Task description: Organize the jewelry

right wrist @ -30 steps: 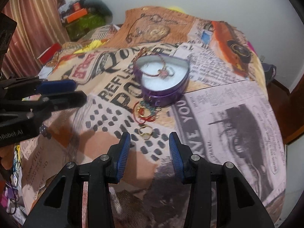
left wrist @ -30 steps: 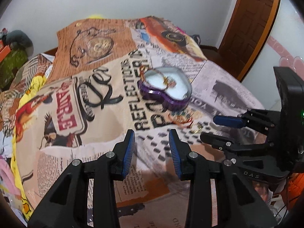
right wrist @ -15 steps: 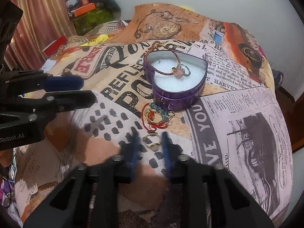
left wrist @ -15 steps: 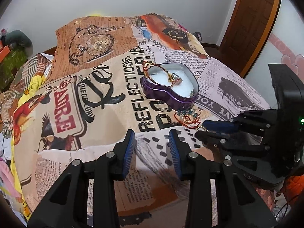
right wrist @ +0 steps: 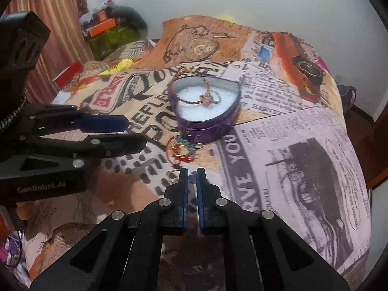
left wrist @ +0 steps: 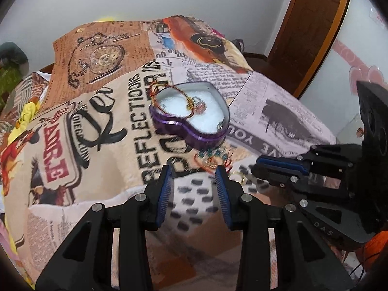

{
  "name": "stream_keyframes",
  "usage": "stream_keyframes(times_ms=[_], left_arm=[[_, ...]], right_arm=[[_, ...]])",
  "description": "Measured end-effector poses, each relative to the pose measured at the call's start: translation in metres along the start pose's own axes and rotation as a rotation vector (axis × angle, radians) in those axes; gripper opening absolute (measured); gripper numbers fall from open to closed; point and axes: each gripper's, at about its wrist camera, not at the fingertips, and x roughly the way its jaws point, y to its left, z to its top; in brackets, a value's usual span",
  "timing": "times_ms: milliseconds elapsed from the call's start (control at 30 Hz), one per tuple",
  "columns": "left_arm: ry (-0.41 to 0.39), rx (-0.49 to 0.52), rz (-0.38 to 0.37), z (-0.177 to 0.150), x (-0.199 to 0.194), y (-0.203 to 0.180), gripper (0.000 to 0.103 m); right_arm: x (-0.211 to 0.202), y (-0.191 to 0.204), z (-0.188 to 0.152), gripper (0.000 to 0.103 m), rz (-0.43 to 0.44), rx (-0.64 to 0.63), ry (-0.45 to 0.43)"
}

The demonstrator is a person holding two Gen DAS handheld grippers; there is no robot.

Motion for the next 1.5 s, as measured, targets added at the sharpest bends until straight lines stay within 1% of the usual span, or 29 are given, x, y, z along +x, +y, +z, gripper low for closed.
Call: stream_keyframes(times_ms=[33,67,100,167,233,267,400,533,733,867,967,1033,1100,1167,1200,1300,1400,1500], left_arm=[[-0.003,-0.003,-0.004,0.002,0.002,-0.001,0.036],[-0.005,-0.007,-0.014,0.004,0.005,-0.001,0.03],[0.001,-0.01,-0.028,0.006,0.008,-0.002,0.021],[0.021,-0.014,-0.048,0.009,0.015,-0.002,0.017],[0.034,-0.019,-0.058,0.011,0.022,-0.002,0.016],[0.044,-0.025,-0.06,0.012,0.026,-0.002,0.014],[0.066,-0.034,-0.071,0.013,0.036,-0.003,0.014],[0.088,-0.034,-0.064,0.01,0.046,-0.004,0.014],[0.072,-0.025,-0.041,0.007,0.047,-0.007,0.014],[0.067,-0.041,-0.038,0.007,0.046,-0.005,0.007],[0.057,-0.056,-0.037,0.007,0.041,-0.002,0.006],[0.044,-0.056,-0.029,0.006,0.037,0.0,0.006],[0.029,-0.058,-0.019,0.005,0.03,0.002,0.006],[0.014,-0.067,-0.022,0.005,0.022,0.006,0.006],[0.005,-0.069,-0.023,0.005,0.017,0.007,0.006],[-0.018,-0.072,-0.028,0.003,0.004,0.011,0.006],[-0.025,-0.077,-0.036,-0.001,-0.005,0.014,0.006],[-0.02,-0.076,-0.035,-0.006,-0.009,0.017,0.006]], right_arm=[[-0.001,-0.003,0.0,0.006,-0.001,0.008,-0.003],[-0.002,-0.005,0.0,0.006,-0.004,0.015,-0.008],[-0.003,-0.007,0.0,0.006,-0.008,0.025,-0.012],[-0.005,-0.013,0.0,0.006,-0.007,0.043,-0.012],[-0.004,-0.017,0.0,0.006,-0.001,0.06,-0.004],[-0.004,-0.019,-0.001,0.006,0.002,0.067,-0.001],[-0.001,-0.022,-0.003,0.007,0.027,0.08,0.019],[0.002,-0.022,-0.005,0.008,0.028,0.075,0.03],[0.004,-0.019,-0.007,0.009,0.034,0.066,0.044],[0.002,-0.015,-0.009,0.009,0.038,0.058,0.049],[-0.002,-0.012,-0.01,0.01,0.037,0.05,0.048],[-0.005,-0.011,-0.01,0.011,0.054,0.046,0.043],[-0.008,-0.008,-0.01,0.017,0.077,0.041,0.038],[-0.009,-0.004,-0.011,0.036,0.076,0.029,0.034],[-0.01,-0.002,-0.01,0.038,0.069,0.022,0.026],[-0.007,0.001,-0.008,0.038,0.064,0.011,0.02],[0.0,0.003,-0.005,0.038,0.051,0.003,0.025],[0.008,0.008,-0.003,0.038,0.069,-0.02,0.046]])
